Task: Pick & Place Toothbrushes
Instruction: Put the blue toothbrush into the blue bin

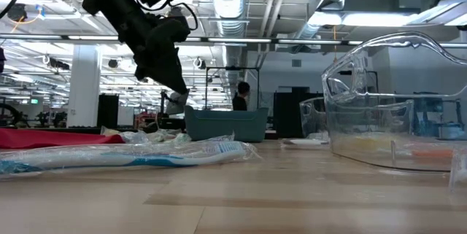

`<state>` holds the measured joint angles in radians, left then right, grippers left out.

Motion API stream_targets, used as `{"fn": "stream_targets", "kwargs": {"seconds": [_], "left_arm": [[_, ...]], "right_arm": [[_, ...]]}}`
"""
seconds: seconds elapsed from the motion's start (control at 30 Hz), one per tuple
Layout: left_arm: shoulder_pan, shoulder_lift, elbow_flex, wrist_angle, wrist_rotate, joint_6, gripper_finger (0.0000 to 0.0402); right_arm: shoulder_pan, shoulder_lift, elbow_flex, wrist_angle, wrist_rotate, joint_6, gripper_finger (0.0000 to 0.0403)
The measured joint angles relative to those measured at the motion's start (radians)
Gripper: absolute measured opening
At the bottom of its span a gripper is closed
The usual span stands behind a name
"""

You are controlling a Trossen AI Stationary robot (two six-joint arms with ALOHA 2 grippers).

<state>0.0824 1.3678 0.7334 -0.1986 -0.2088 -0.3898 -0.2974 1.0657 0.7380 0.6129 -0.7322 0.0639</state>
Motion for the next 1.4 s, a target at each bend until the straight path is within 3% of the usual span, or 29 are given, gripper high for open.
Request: {"fn": "stream_targets", "kwargs": {"seconds": [0.5, 0.9, 1.27, 1.4], "left_arm": [[-0.059, 0.002, -0.018, 0.008, 0.003, -0.006, 0.0001], [-0.176, 0.002, -0.019, 0.119, 0.027, 0.121, 0.0001], [-0.256, 0.002, -0.019, 0.262, 0.353, 0.174, 0.0001], [-0.282, 0.002, -0.019, 0.309, 0.383, 0.206, 0.0001]], "right_arm": [[0.001, 0.000, 0.000, 0.001, 0.000, 0.014, 0.0108], [0.001, 0.000, 0.000, 0.001, 0.000, 0.016, 0.0108], [0.001, 0.000, 0.000, 0.002, 0.000, 0.016, 0.0108], [0.001, 0.000, 0.000, 0.001, 0.000, 0.016, 0.0108]]}}
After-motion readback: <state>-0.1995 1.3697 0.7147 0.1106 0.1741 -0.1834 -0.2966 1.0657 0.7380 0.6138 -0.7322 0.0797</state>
